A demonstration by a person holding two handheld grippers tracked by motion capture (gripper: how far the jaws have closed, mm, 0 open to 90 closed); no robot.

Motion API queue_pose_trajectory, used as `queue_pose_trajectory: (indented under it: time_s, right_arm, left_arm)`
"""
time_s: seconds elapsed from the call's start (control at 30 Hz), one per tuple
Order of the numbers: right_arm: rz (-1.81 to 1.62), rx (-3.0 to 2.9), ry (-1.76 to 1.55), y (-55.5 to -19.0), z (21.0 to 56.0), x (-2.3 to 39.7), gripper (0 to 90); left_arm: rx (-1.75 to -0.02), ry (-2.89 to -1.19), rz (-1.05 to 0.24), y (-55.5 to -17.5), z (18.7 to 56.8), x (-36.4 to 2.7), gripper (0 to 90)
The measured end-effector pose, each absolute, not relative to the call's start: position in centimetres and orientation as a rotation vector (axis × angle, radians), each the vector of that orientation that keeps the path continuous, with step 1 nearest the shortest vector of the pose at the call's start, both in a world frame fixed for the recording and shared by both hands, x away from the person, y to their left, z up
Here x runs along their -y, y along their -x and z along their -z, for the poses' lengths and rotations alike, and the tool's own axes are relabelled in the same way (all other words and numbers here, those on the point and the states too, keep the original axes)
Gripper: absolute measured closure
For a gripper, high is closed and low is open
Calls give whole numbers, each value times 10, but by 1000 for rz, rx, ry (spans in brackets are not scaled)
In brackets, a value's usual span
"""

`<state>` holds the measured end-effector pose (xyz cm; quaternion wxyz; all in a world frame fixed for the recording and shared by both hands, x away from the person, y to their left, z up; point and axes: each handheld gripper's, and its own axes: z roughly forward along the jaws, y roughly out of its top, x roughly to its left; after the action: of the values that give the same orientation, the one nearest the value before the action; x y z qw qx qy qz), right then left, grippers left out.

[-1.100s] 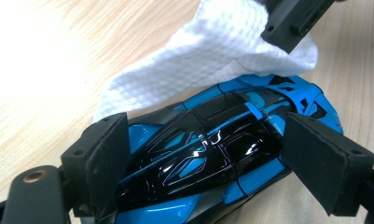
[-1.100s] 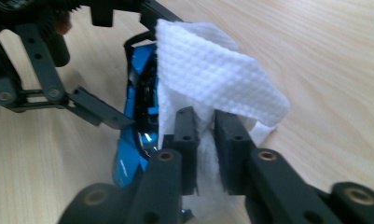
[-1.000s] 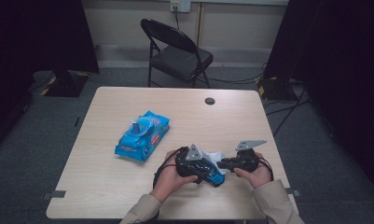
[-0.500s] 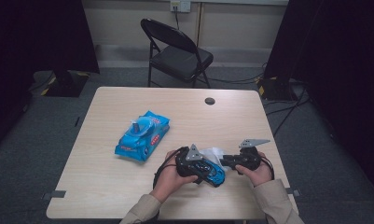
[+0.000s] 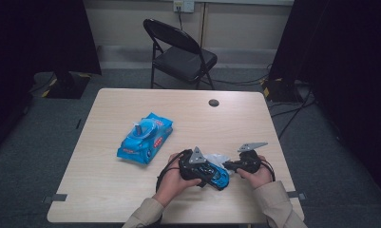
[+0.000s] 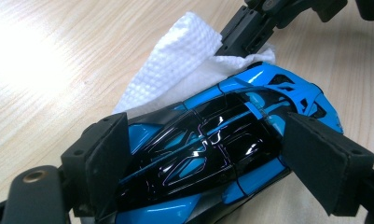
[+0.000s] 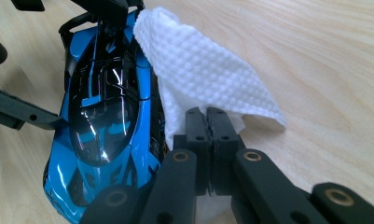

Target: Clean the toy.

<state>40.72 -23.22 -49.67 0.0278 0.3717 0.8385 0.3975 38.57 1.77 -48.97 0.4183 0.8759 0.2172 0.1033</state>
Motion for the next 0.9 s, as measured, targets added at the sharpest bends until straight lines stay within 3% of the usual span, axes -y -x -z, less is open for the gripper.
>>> queue_pose_trajectory:
  time_s: [0.9]
  right_arm:
    - [-1217,-2627,-1095,-440,496,177,891]
  left_arm:
    - [-542,-2190,-251,-386,490,-17,155]
